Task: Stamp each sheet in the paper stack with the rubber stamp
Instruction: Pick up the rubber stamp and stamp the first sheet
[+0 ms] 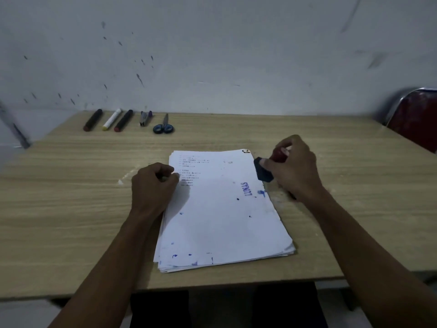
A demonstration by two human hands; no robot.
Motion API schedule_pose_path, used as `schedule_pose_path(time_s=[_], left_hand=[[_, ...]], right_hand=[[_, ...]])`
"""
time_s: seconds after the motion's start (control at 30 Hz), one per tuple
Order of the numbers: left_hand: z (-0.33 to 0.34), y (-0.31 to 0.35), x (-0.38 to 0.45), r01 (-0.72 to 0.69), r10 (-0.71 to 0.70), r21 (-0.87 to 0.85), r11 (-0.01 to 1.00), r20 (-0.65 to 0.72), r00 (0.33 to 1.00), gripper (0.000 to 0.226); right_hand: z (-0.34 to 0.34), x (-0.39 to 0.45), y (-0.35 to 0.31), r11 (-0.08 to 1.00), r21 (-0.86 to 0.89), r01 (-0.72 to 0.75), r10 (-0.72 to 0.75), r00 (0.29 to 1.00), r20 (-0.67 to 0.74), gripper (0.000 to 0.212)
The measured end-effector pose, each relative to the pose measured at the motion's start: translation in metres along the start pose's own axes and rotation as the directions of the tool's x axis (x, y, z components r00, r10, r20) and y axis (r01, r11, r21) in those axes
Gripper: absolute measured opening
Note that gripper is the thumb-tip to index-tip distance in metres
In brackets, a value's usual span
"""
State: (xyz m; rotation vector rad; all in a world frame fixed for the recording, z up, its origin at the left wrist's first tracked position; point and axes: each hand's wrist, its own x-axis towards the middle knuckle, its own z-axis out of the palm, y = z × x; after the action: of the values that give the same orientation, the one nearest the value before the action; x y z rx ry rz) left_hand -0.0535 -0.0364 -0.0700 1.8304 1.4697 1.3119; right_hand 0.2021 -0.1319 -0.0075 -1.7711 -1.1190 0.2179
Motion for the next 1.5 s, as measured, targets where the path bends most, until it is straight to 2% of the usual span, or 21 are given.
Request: schedule_pose_path(time_s=[0.13,0.2,0.3,0.47,1.03,1.17,1.23,1.33,1.4,1.5], left_hand=[[0.002,-0.003,0.000,-0.032,0.031,0.047,0.998,0.025,0.999,0.015],[0.002,-0.003,0.001,-0.034,0.033,0.058,0.998,0.030,0.999,0.016],[0.001,-0.002,0.001,-0.035,0.032,0.074,0.997,0.040,0.999,0.016],[0.001,0.000,-0.001,-0.032,0.028,0.080,0.996,0.045,0.999,0.014],[0.000,0.006,-0.003,-0.002,-0.001,0.081,0.997,0.044,0.999,0.014],[0.000,0.005,-0.003,0.015,-0.017,0.070,0.997,0.036,0.999,0.018],[0.002,0.006,-0.004,0.029,-0.031,0.146,0.989,0.011,0.999,0.036],[0.002,0.009,-0.004,0.085,-0.109,0.454,0.887,0.026,0.994,0.068],[0.002,0.010,-0.003,0.094,-0.145,0.520,0.849,0.059,0.988,0.074],[0.002,0.011,-0.002,0.113,-0.180,0.517,0.849,0.081,0.980,0.069]], right_hand=[[-0.021,0.004,0.020,0.993,0.069,-0.092,0.100,0.986,-0.132,0.031],[-0.029,0.003,0.027,0.997,0.002,-0.079,0.078,0.983,-0.167,0.031],[-0.037,-0.001,0.036,0.991,-0.113,-0.074,0.050,0.977,-0.206,0.045],[-0.037,-0.011,0.050,0.982,-0.177,-0.067,0.040,0.987,-0.153,0.058],[-0.033,-0.013,0.050,0.964,-0.265,-0.017,-0.012,0.994,-0.108,0.061],[-0.031,-0.014,0.052,0.973,-0.229,-0.030,-0.001,0.991,-0.133,0.062],[-0.028,-0.015,0.056,0.973,-0.228,-0.034,-0.003,0.987,-0.160,0.063],[-0.022,-0.017,0.059,0.962,-0.273,-0.027,-0.022,0.984,-0.174,0.067],[-0.021,-0.019,0.061,0.953,-0.303,-0.024,-0.030,0.984,-0.173,0.071],[-0.019,-0.020,0.064,0.952,-0.305,-0.017,-0.044,0.981,-0.190,0.072]])
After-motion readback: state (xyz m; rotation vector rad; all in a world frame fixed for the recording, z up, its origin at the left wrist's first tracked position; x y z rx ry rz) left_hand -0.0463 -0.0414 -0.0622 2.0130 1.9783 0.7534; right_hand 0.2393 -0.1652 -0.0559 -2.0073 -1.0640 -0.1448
